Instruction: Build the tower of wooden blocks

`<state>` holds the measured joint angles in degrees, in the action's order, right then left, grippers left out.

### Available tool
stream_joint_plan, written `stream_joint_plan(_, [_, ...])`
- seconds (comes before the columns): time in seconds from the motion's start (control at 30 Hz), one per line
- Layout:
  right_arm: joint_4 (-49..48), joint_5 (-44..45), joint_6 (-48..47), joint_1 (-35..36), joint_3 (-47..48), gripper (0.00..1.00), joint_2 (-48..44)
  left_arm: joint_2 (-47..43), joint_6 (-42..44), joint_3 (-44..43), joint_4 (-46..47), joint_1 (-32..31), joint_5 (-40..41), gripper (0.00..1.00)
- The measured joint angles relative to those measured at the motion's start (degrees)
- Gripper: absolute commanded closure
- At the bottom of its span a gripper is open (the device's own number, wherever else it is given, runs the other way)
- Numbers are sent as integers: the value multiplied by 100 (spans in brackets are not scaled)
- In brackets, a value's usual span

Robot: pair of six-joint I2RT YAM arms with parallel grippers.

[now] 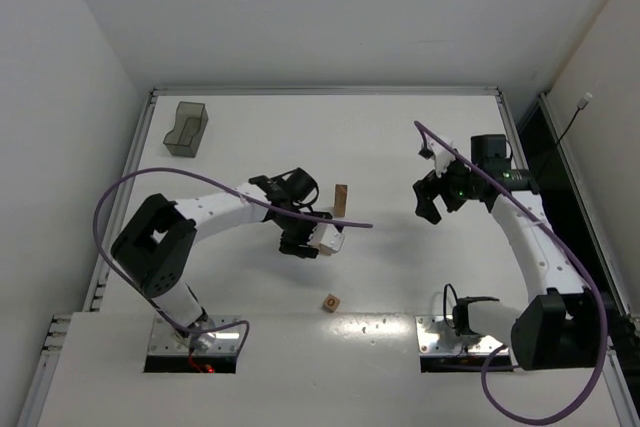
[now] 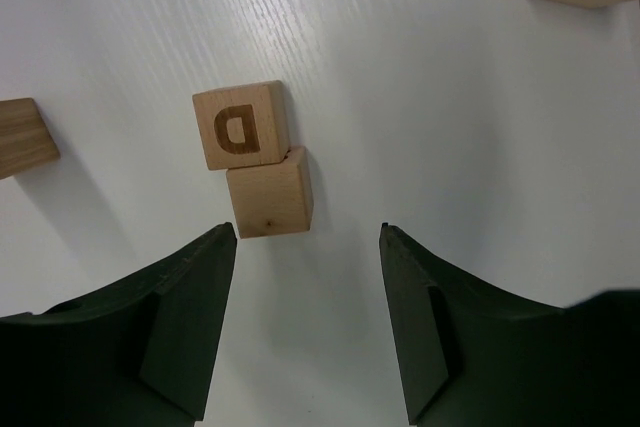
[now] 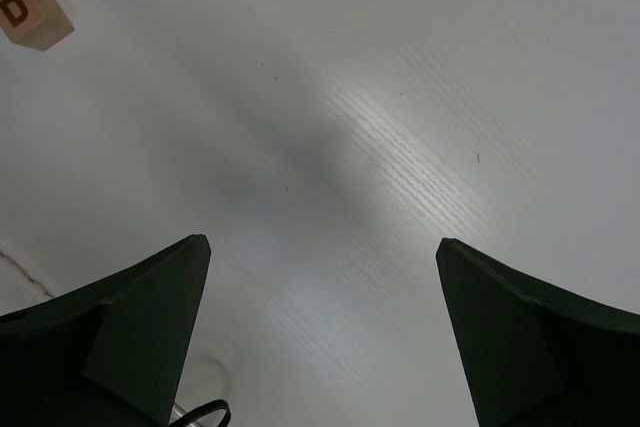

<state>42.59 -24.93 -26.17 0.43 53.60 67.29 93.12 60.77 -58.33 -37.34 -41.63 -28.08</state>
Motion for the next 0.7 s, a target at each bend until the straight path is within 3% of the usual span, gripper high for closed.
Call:
stream_joint_plan(0.43, [129, -87, -103, -111, 33, 8, 310, 376, -17, -164, 129, -35, -111, 46])
stream_joint_plan(0.7, [127, -129, -131, -111, 33, 9, 404, 634, -223, -225, 323, -68, -116, 64])
